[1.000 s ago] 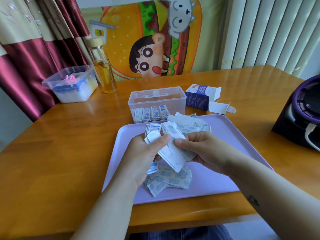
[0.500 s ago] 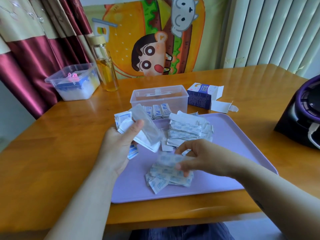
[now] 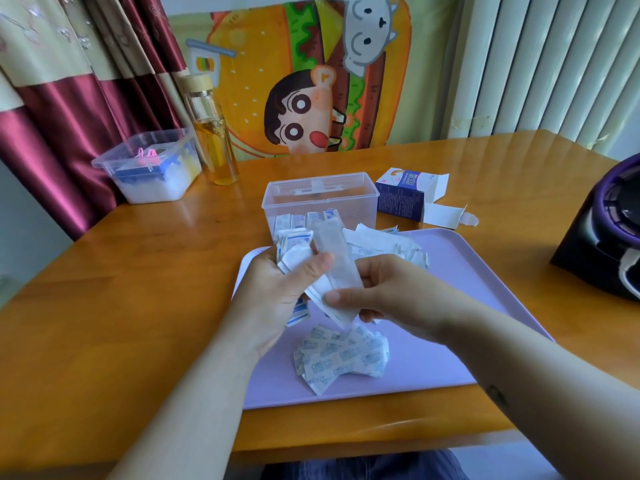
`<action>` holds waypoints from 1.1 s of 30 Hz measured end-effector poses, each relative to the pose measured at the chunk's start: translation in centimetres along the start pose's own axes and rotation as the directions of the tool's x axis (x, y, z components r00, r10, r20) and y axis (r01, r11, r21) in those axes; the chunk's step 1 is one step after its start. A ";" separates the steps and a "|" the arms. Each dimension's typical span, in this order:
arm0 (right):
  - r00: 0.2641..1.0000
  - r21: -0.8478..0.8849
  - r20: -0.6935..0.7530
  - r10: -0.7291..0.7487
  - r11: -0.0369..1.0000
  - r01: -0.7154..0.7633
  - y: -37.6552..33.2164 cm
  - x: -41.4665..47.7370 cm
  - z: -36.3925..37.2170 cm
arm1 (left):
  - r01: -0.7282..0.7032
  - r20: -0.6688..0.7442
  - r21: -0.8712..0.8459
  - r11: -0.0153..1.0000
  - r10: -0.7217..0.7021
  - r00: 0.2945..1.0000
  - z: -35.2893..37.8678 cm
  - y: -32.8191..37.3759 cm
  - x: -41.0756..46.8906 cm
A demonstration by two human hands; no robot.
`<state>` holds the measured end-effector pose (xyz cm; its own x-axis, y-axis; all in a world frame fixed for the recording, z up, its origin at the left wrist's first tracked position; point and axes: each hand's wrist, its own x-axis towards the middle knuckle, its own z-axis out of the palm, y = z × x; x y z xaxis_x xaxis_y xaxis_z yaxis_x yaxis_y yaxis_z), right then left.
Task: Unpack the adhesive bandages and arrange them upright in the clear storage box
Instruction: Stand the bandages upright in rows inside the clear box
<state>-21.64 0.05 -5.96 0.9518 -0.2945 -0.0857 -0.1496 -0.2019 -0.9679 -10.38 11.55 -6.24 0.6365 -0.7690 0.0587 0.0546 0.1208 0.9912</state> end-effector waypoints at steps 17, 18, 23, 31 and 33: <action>0.431 -0.839 -0.307 -0.848 0.455 0.298 3.2 1.4 0.1 | 0.236 0.055 -0.496 0.835 -0.242 0.969 2.8 -1.4 -1.5; 0.443 -0.835 -0.282 -0.851 0.445 0.323 3.3 1.3 0.2 | 0.225 0.028 -0.502 0.835 -0.244 0.969 2.9 -1.4 -1.4; 0.668 -0.664 -0.160 -0.727 0.579 0.472 3.3 0.1 0.1 | 0.176 -0.110 -0.435 0.883 -0.246 0.963 2.7 -1.4 -1.1; 0.927 0.072 -0.354 -0.125 0.984 0.161 1.2 0.3 -0.2 | 0.198 -0.125 -0.246 0.949 -0.234 0.964 2.2 -1.2 -0.9; 0.941 0.146 -0.332 -0.069 0.981 0.124 1.3 0.4 -0.4 | 0.204 -0.153 -0.260 0.944 -0.249 0.956 2.0 -1.1 -0.9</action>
<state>-21.57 -0.74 -7.19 0.8171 -0.5729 0.0649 0.0102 -0.0982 -0.9951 -12.55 10.81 -7.18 0.7128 -0.6695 -0.2089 0.3814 0.1201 0.9166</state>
